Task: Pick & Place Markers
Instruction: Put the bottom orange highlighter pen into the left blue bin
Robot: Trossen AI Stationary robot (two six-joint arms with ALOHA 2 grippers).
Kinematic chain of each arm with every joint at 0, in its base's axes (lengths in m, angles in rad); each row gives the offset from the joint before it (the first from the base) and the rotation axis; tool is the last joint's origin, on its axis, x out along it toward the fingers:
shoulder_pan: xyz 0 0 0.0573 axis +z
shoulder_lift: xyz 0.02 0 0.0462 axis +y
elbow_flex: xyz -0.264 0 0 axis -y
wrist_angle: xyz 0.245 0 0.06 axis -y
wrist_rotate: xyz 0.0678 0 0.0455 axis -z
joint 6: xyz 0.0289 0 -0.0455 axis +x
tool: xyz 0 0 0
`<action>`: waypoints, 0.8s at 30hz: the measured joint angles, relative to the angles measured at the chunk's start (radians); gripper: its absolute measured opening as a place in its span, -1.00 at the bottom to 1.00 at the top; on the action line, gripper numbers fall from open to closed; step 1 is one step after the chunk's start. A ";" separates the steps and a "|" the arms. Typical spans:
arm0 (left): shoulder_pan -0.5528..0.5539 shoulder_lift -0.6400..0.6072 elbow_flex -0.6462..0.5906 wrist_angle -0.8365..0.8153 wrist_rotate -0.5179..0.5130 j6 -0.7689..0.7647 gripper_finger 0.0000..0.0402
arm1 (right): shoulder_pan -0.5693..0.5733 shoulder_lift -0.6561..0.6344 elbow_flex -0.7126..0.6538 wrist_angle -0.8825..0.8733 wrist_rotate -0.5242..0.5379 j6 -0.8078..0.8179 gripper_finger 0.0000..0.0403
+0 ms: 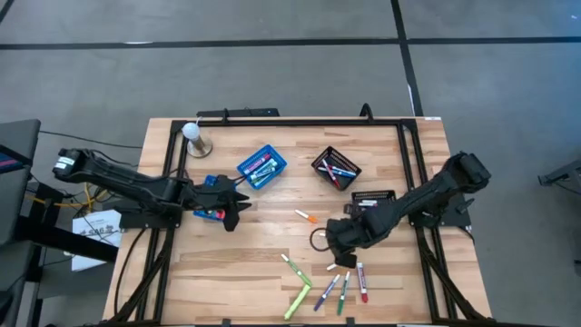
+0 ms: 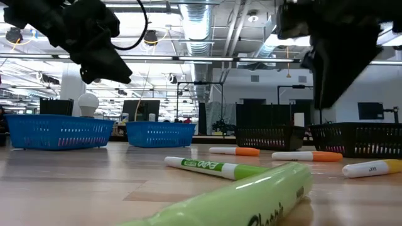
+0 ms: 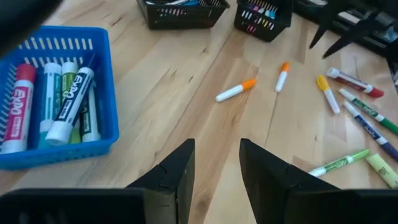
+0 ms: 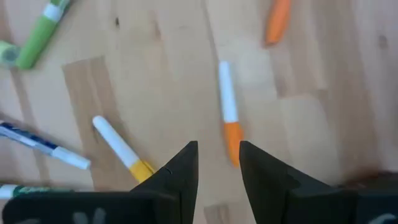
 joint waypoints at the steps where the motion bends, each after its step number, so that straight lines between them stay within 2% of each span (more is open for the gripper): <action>1: 0.000 0.012 0.000 0.012 0.000 0.000 -0.40 | 0.000 0.020 0.000 -0.004 0.000 -0.009 -0.47; 6: 0.000 0.043 0.001 0.025 0.001 0.000 -0.40 | -0.018 0.131 0.000 -0.004 -0.005 -0.018 -0.47; 13: 0.000 0.044 0.001 0.041 0.012 -0.003 -0.40 | -0.065 0.256 0.009 -0.003 -0.074 -0.021 -0.47; 18: 0.000 0.044 0.001 0.041 0.012 -0.003 -0.40 | -0.079 0.264 0.011 -0.003 -0.079 -0.020 -0.47; 24: 0.000 0.044 0.001 0.046 0.012 -0.003 -0.40 | -0.080 0.214 -0.002 0.026 -0.077 -0.018 -0.47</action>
